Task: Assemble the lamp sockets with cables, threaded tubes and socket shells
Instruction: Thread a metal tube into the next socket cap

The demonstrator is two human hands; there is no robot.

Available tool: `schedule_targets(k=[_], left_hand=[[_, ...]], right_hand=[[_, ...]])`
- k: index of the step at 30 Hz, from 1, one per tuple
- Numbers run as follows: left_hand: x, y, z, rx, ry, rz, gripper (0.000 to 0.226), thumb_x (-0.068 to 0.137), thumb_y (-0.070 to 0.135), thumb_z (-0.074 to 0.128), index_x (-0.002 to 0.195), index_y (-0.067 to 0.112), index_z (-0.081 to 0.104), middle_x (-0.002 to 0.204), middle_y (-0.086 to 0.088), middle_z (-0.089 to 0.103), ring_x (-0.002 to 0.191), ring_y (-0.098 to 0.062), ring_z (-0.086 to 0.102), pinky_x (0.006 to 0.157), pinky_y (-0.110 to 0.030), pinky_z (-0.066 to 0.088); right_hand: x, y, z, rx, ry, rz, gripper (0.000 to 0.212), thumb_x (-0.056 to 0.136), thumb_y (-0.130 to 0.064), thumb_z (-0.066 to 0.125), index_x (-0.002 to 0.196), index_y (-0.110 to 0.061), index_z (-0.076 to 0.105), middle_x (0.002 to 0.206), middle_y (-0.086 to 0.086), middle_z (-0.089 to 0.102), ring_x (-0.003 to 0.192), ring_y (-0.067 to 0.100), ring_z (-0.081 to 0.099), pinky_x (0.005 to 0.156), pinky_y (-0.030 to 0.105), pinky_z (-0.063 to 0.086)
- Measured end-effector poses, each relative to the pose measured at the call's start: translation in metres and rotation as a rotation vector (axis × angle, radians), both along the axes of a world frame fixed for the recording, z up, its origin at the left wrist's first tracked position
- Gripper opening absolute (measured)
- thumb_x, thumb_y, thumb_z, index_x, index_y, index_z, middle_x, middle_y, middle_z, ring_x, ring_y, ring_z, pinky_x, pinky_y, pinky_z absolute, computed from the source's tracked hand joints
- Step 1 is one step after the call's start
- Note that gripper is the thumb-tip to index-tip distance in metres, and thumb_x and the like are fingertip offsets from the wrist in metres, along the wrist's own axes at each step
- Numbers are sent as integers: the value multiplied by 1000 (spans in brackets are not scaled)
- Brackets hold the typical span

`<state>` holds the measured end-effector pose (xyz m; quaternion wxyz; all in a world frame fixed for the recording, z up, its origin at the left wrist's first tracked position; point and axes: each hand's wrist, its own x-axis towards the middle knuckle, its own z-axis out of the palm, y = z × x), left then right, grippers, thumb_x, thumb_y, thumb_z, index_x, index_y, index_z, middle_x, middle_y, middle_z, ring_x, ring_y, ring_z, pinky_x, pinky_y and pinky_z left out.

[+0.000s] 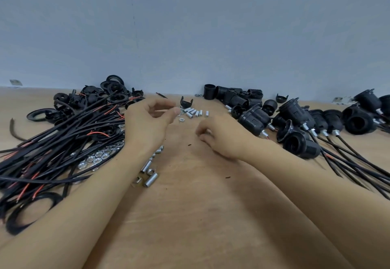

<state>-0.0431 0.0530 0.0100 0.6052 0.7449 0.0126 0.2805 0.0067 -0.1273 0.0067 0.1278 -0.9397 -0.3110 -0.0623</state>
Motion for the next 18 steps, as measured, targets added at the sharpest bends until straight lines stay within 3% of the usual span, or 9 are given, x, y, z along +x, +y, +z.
schedule_targets(k=[2, 5, 8, 10, 14, 18], left_hand=[[-5, -6, 0, 15, 17, -60, 13, 79, 10, 82, 86, 19, 75, 81, 7, 76, 79, -11, 73, 78, -25, 57], [-12, -14, 2, -10, 41, -120, 15, 79, 7, 81, 83, 20, 75, 81, 4, 76, 79, -15, 74, 77, -22, 57], [-20, -24, 4, -221, 99, -294, 12, 78, 0, 79, 85, 7, 73, 75, -2, 75, 73, -16, 73, 75, -24, 59], [-23, -33, 3, -353, 167, -387, 13, 75, -3, 78, 85, 2, 72, 74, -7, 74, 74, -19, 73, 74, -24, 59], [-28, -45, -1, -566, 282, -473, 20, 65, -2, 77, 84, 0, 71, 86, -18, 74, 82, -26, 74, 73, -24, 59], [-27, -48, -9, -597, 317, -459, 16, 68, 1, 75, 84, 0, 73, 84, -14, 75, 77, -21, 75, 66, -22, 59]], right_hand=[[-14, -17, -6, 16, -14, -23, 17, 92, -17, 58, 100, -26, 70, 104, -5, 70, 97, 18, 62, 86, 37, 51], [-32, -40, -12, 111, -45, -90, 23, 87, -8, 55, 91, -29, 65, 98, -13, 64, 95, 15, 59, 81, 42, 53], [-40, -52, -12, 223, -54, -77, 24, 84, 1, 58, 84, -22, 65, 96, -7, 58, 86, 12, 56, 78, 33, 51], [-40, -57, -10, 264, -31, -100, 16, 89, -5, 61, 95, -18, 67, 97, -3, 61, 83, 9, 57, 77, 24, 49], [-42, -61, -13, 300, -61, -151, 15, 90, -9, 65, 99, -17, 73, 95, -6, 69, 85, 9, 58, 81, 25, 46], [-49, -59, -7, 781, 76, -151, 14, 86, -4, 73, 93, -16, 72, 90, -6, 72, 85, 11, 70, 83, 22, 55]])
